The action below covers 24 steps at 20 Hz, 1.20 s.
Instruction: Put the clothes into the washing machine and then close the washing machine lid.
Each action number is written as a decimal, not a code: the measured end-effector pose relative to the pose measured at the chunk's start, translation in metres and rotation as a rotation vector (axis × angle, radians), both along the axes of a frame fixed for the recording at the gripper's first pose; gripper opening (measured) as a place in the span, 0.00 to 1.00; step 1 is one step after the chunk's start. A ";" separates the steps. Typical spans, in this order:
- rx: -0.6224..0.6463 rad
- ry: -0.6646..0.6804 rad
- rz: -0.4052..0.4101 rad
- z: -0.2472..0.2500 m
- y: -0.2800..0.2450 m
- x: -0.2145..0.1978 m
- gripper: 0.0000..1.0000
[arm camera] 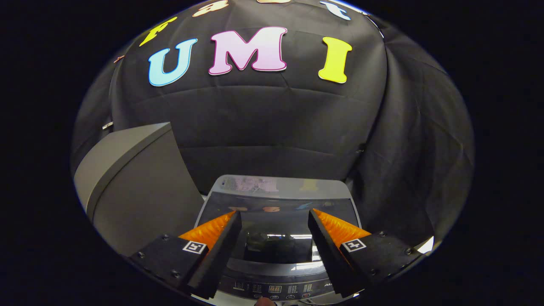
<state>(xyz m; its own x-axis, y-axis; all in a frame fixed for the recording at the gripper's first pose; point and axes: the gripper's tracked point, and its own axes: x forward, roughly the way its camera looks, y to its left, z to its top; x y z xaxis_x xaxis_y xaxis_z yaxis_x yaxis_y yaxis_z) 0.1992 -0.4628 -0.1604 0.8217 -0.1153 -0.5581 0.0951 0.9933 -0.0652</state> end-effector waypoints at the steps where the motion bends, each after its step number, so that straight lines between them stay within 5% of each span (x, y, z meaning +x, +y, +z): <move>1: 0.004 0.011 -0.001 -0.004 0.001 -0.003 1.00; 10: 0.004 0.040 0.001 0.001 0.005 -0.021 0.99; 24: 0.073 -0.413 0.035 0.198 0.033 -0.001 0.99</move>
